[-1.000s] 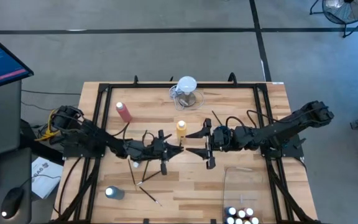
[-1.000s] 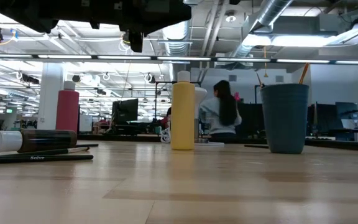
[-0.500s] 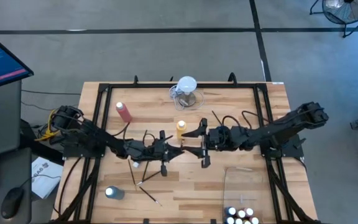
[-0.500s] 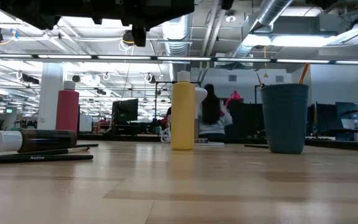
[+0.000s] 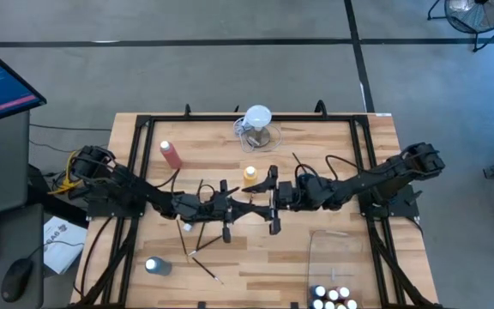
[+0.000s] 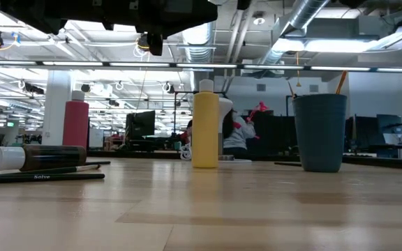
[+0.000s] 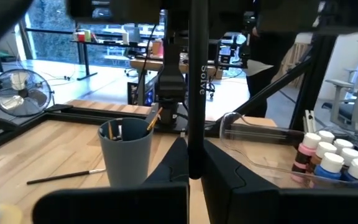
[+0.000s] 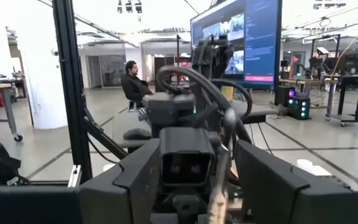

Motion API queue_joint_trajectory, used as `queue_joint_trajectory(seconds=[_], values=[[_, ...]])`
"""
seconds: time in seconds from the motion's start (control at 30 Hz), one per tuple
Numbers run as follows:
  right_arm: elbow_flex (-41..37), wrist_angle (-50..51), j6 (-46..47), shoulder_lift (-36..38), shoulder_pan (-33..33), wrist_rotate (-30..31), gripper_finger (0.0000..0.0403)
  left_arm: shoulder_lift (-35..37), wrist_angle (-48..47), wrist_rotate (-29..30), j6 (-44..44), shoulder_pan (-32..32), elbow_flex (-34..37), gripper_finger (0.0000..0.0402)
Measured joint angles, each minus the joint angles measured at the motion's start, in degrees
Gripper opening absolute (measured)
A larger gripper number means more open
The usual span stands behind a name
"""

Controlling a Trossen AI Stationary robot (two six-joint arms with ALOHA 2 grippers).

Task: Pick & Place Paint Supplies
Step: Put the black silver paintbrush into the blue cup

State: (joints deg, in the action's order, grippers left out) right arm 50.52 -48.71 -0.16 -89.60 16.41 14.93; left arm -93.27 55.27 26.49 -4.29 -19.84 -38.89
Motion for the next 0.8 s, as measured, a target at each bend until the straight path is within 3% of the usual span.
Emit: queue_joint_trajectory(seconds=[0.8], values=[[0.0, 8.4, -2.9, 4.6, 2.4, 0.3, 0.0084, 0.2, -2.6, 0.5, 0.0, -0.2, 0.1, 0.0001]])
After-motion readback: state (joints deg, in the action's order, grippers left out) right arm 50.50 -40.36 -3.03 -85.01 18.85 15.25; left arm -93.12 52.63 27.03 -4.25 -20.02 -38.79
